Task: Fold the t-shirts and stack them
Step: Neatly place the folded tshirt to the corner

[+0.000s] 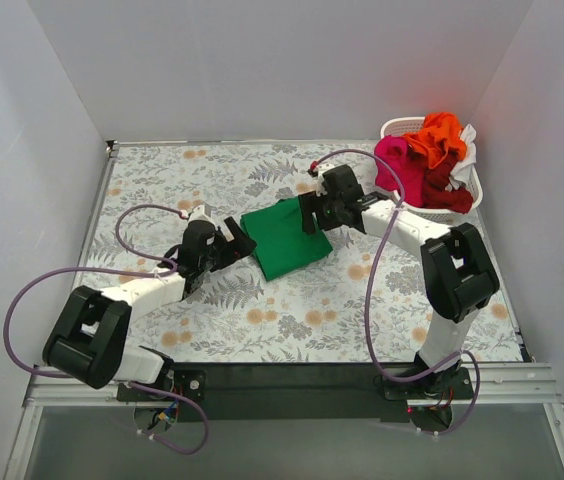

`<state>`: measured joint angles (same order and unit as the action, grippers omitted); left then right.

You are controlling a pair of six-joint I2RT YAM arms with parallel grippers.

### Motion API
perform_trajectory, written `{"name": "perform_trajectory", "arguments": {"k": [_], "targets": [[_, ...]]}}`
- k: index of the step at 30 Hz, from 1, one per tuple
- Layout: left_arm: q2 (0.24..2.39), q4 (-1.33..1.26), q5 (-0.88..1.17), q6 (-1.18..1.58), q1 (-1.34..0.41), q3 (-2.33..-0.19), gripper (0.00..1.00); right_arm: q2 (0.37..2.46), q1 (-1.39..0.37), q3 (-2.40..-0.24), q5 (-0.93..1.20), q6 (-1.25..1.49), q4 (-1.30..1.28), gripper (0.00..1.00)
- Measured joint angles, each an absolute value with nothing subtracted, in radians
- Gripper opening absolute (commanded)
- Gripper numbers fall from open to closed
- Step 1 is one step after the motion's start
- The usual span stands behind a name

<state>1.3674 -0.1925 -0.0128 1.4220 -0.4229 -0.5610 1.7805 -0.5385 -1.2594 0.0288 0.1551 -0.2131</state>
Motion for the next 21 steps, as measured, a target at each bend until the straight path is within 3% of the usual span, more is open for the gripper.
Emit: {"name": "perform_trajectory", "arguments": {"k": [21], "targets": [[1.610, -0.508, 0.160, 1.535, -0.426, -0.538, 0.82, 1.906, -0.563, -1.220, 0.006, 0.167, -0.168, 0.62]]}}
